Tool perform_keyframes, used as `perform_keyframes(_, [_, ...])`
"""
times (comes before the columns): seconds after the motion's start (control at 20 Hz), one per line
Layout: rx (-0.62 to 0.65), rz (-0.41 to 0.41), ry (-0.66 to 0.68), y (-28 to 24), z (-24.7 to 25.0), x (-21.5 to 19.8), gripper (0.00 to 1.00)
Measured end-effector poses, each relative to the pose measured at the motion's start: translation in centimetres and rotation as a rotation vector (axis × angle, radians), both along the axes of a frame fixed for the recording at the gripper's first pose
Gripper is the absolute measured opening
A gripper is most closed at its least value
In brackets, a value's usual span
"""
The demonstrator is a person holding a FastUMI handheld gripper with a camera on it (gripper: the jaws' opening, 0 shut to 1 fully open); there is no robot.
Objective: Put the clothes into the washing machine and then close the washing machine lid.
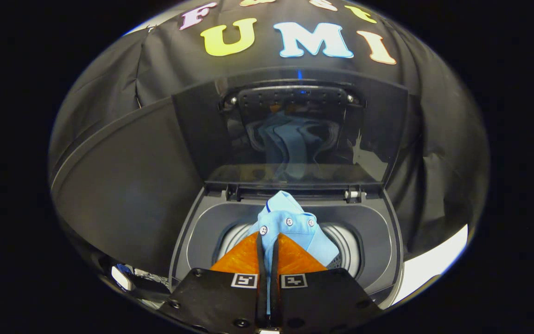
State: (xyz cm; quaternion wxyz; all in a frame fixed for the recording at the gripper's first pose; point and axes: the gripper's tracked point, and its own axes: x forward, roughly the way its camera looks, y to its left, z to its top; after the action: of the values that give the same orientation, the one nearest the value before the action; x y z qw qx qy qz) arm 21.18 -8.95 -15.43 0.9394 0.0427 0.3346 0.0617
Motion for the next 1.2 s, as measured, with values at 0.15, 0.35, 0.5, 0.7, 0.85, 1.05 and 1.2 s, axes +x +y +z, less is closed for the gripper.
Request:
perform_keyframes(0.15, [-0.03, -0.015, 0.04, -0.4, -1.4, -1.0, 0.16])
perform_keyframes(0.35, [-0.011, -0.01, 0.076, -0.4, -2.0, -1.0, 0.64])
perform_keyframes(0.5, [-0.058, -0.009, 0.046, -0.5, -1.3, -1.4, 0.98])
perform_keyframes(0.7, [-0.049, -0.024, -0.06, -0.4, 2.0, -0.6, 0.98])
perform_keyframes(0.85, [-0.043, -0.032, -0.16, -0.1, 5.4, 0.6, 0.98])
perform_keyframes(1.05, [-0.04, -0.046, -0.298, -0.1, 10.5, 2.2, 0.98])
perform_keyframes(1.2, [-0.047, -0.049, -0.416, 0.1, 14.7, 3.6, 0.98])
